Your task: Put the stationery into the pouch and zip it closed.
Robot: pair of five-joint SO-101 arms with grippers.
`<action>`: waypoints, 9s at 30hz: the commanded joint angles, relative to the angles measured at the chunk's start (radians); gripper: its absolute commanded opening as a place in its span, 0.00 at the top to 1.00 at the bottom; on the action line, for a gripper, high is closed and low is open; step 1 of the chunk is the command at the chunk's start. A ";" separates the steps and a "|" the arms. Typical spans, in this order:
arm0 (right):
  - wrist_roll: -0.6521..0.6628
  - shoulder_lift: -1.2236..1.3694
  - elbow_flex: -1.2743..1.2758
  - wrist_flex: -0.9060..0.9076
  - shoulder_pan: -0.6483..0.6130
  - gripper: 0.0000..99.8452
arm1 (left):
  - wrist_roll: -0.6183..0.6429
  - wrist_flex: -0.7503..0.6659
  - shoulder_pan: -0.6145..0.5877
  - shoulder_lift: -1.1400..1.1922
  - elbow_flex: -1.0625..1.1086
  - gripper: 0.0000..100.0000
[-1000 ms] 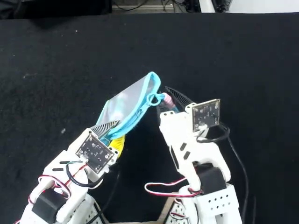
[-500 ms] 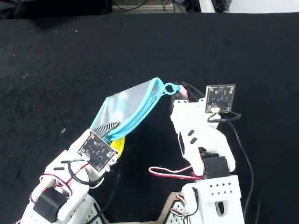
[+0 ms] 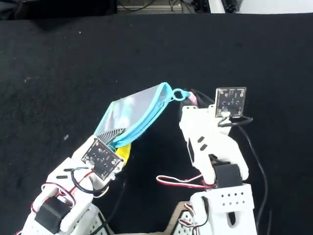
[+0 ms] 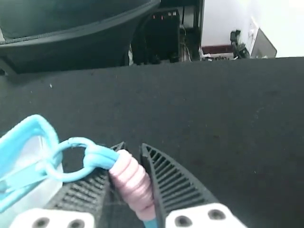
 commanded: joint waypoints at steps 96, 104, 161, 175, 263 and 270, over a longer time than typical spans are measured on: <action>0.439 -0.455 0.090 0.163 -0.227 0.89 | 0.012 0.020 -0.012 0.012 0.039 0.97; 0.439 -0.513 0.128 0.161 -0.227 0.98 | 0.012 0.020 -0.012 0.012 0.039 0.97; 0.391 -0.512 0.219 0.072 -0.219 0.99 | 0.012 0.020 -0.012 0.012 0.041 0.97; 0.233 -0.522 0.182 0.069 -0.058 0.99 | 0.012 0.020 -0.012 0.012 0.041 0.97; 0.183 -0.512 0.369 -0.080 -0.381 0.67 | 0.021 0.020 -0.157 0.011 -0.002 0.97; 0.184 -0.512 0.417 -0.158 -0.374 0.67 | 0.021 0.020 -0.157 0.011 -0.004 0.97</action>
